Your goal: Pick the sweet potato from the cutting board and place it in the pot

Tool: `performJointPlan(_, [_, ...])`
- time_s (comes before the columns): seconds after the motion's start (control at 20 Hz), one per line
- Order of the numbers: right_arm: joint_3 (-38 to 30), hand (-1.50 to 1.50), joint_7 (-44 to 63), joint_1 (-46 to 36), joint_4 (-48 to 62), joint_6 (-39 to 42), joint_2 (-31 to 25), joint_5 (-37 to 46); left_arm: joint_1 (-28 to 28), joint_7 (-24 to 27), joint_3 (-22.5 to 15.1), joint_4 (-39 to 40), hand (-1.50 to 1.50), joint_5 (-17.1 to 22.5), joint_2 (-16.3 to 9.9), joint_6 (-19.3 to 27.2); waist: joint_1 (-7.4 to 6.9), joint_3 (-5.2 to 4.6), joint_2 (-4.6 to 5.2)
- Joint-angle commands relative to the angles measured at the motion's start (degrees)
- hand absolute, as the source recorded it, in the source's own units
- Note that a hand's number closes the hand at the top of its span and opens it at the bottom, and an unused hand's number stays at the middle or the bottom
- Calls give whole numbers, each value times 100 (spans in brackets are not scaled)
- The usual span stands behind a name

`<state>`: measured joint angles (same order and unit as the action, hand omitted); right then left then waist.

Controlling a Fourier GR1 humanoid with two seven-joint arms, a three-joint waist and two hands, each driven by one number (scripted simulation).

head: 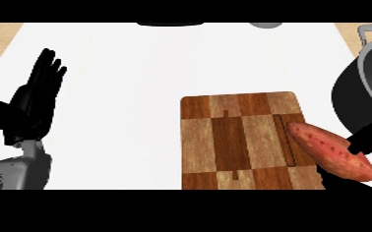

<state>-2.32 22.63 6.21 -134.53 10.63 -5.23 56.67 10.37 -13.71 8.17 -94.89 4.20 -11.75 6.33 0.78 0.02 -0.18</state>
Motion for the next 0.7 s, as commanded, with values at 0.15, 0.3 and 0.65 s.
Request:
performJointPlan(0.15, [-1844,150,-12,-725,-129,589,-304,-2008,115,12,87,85,0,32,-27,-9,17,2,6])
performJointPlan(0.3, [-2670,150,-99,-1131,674,727,-631,-2766,-108,130,-114,73,0,-157,171,101,-18,2,4])
performJointPlan(0.65, [-3304,150,-1224,-1749,2806,31,-1588,-2545,553,-18,23,395,0,-70,1,5,-78,-1,36])
